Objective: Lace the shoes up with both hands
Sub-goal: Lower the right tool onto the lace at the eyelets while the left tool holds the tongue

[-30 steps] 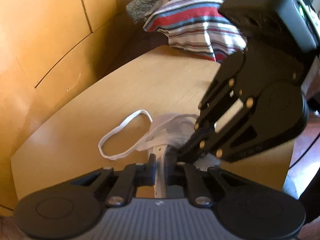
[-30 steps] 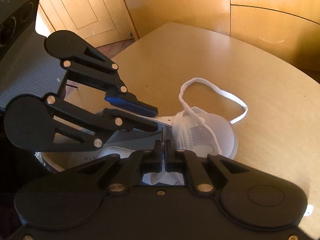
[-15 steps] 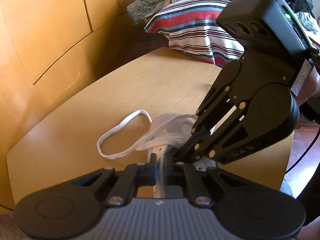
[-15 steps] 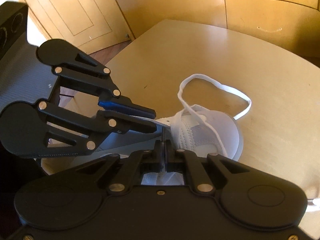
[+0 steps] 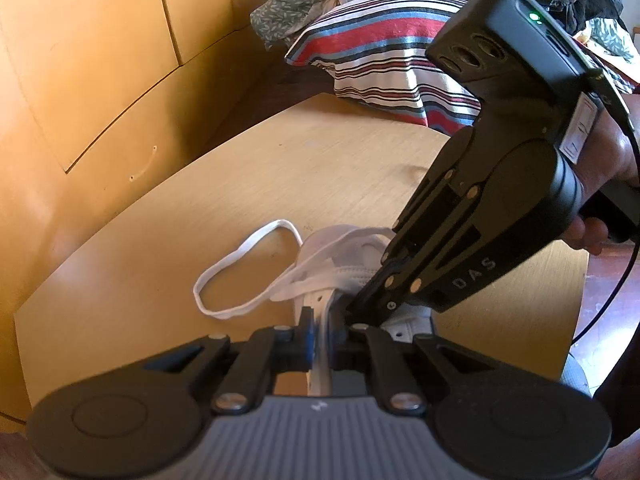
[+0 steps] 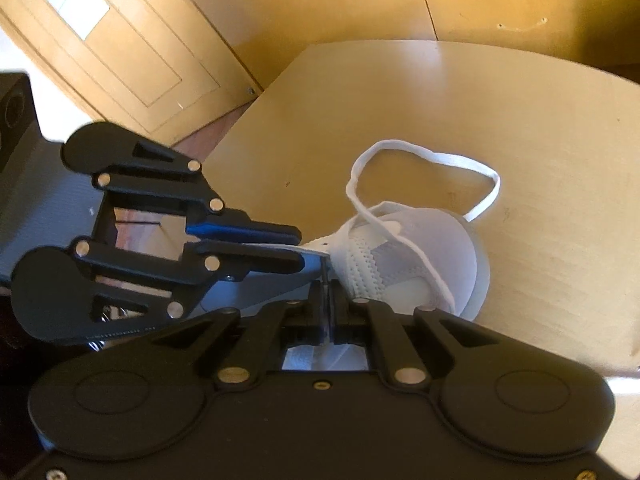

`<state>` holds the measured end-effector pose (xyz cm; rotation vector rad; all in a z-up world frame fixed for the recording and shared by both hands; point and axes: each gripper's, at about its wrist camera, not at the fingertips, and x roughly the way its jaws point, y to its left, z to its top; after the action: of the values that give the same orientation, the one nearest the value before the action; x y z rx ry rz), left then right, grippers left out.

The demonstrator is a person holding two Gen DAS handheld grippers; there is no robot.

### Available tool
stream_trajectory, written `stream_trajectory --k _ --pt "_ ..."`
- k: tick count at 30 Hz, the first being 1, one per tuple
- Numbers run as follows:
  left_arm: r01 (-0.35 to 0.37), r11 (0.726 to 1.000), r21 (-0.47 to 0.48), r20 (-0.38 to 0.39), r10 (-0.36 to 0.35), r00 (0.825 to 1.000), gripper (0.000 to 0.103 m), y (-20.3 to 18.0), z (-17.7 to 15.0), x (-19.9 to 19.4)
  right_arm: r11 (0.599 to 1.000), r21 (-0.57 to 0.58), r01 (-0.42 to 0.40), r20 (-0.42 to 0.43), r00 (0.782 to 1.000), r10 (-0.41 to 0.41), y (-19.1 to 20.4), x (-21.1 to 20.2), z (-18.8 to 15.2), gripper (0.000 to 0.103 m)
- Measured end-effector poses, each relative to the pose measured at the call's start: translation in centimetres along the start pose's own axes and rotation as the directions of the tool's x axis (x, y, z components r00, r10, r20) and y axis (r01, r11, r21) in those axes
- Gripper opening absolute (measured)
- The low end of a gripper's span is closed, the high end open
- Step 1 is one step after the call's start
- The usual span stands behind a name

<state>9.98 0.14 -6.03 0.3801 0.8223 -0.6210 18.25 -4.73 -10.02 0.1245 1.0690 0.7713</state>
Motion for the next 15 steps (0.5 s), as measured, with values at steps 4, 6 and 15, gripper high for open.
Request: stream_trajectory --k 4,6,15 --pt "0.001 1.0 0.001 -0.001 -0.001 1.0 0.007 0.0 0.0 0.0 1.0 -0.003 -0.001 0.0 1.0 0.001 0.1 0.0 0.1 0.003" --pt "0.001 1.0 0.002 -0.001 -0.001 1.0 0.007 0.0 0.0 0.0 1.0 0.005 -0.005 0.0 1.0 0.005 0.0 0.0 0.1 0.003" --pt "0.001 1.0 0.007 -0.001 -0.001 1.0 0.007 0.0 0.0 0.0 0.994 0.087 -0.066 0.017 0.998 0.065 -1.5 -0.4 -0.1 0.003"
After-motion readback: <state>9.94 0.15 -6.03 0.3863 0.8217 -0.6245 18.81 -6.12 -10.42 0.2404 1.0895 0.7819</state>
